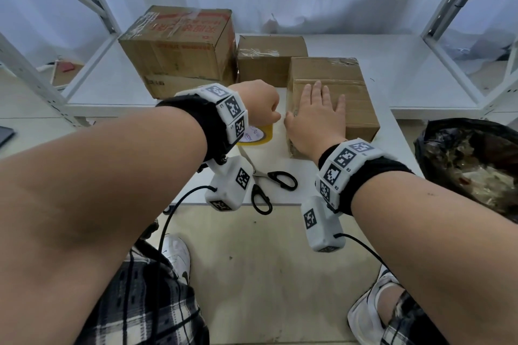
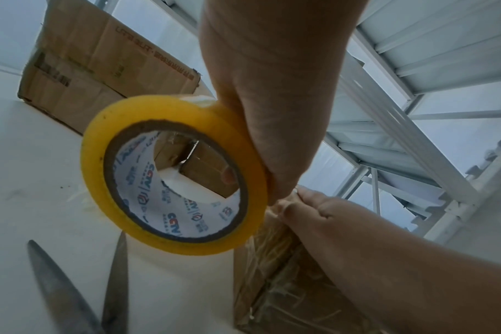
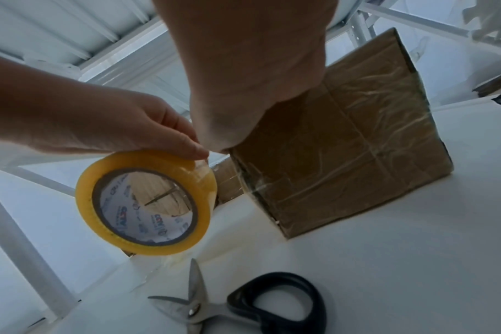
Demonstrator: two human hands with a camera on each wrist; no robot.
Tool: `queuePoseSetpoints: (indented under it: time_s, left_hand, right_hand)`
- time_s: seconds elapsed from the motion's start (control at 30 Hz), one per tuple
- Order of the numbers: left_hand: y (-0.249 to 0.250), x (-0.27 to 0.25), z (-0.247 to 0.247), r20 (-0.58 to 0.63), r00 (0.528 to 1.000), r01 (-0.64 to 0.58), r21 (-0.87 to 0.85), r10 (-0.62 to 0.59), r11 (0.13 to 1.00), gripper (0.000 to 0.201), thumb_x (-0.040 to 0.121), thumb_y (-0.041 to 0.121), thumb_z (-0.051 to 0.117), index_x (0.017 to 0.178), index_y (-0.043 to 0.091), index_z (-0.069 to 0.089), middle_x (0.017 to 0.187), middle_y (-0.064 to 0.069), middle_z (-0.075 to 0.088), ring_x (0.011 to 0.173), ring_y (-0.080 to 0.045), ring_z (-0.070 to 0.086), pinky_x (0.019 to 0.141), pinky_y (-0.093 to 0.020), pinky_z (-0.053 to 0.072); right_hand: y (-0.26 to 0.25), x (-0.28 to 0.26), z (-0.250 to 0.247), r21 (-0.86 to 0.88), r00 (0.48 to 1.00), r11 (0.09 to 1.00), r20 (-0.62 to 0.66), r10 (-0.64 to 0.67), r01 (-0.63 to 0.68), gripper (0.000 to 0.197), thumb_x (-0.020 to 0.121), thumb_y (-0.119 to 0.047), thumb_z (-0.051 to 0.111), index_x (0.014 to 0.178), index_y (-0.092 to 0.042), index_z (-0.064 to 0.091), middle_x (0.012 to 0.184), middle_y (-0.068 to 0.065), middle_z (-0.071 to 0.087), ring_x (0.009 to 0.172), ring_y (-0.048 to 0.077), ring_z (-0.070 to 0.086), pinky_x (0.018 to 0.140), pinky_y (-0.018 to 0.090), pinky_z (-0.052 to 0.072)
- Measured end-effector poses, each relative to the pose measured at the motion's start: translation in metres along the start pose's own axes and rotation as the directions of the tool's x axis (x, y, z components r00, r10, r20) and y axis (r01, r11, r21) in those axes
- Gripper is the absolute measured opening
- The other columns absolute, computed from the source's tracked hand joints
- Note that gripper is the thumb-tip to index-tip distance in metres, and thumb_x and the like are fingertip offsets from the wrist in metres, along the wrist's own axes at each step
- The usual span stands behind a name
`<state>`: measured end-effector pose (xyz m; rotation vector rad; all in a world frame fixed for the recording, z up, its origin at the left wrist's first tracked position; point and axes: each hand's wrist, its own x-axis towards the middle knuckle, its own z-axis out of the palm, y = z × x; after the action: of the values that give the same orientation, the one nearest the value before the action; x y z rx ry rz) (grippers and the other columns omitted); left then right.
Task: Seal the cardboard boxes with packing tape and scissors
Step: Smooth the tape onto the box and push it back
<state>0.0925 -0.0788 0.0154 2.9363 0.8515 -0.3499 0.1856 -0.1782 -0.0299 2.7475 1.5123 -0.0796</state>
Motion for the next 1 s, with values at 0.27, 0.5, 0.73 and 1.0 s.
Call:
queuePoseSetpoints:
  time_s: [0.27,0.5,0.73,1.0]
  left_hand:
    - [-0.007,-0.009,-0.003,0.028,1.000,0.005,-0.044,-0.004,0.999,0.046,0.093,0.048,0.051,0.122,0.013,0.059,0.111,-0.004,0.061,0.093,-0.019,0.055,0.073,-0.028,0.042]
    - [-0.011,-0.031,-0.003,0.190,0.981,-0.033,-0.078,0.047,0.996,0.080,0.075,0.049,0.075,0.137,0.021,0.032,0.108,-0.001,0.055,0.093,-0.022,0.055,0.078,-0.032,0.045]
    - [-0.004,-0.041,-0.002,0.051,0.996,-0.078,-0.020,0.079,0.997,0.063,0.086,0.043,0.064,0.139,0.021,0.041,0.129,-0.004,0.053,0.113,-0.022,0.051,0.094,-0.037,0.046]
    - [0.011,-0.047,-0.002,-0.013,0.996,-0.082,0.108,0.084,0.991,0.064,0.089,0.043,0.060,0.144,0.018,0.040,0.139,-0.008,0.047,0.123,-0.029,0.048,0.100,-0.041,0.042]
  right_hand:
    - [0.003,0.000,0.000,0.035,1.000,0.999,0.007,-0.016,0.016,0.067,0.101,-0.047,0.016,0.153,-0.007,0.001,0.161,0.012,-0.002,0.149,0.025,-0.001,0.120,0.047,-0.002]
    - [0.015,0.001,-0.007,0.093,0.996,0.994,0.069,-0.061,0.055,0.063,0.102,-0.045,0.009,0.154,-0.011,-0.001,0.162,0.007,-0.006,0.149,0.021,-0.005,0.120,0.044,-0.005]
    - [0.042,-0.010,-0.013,0.225,0.990,0.966,0.020,-0.139,0.131,0.061,0.103,-0.046,0.013,0.153,-0.011,0.017,0.161,0.006,0.012,0.148,0.019,0.008,0.120,0.042,0.003]
    - [0.028,-0.066,-0.008,0.397,0.974,0.890,-0.092,-0.205,0.225,0.023,0.091,-0.023,0.050,0.072,-0.011,0.051,0.072,0.006,0.055,0.067,0.024,0.052,0.062,0.034,0.043]
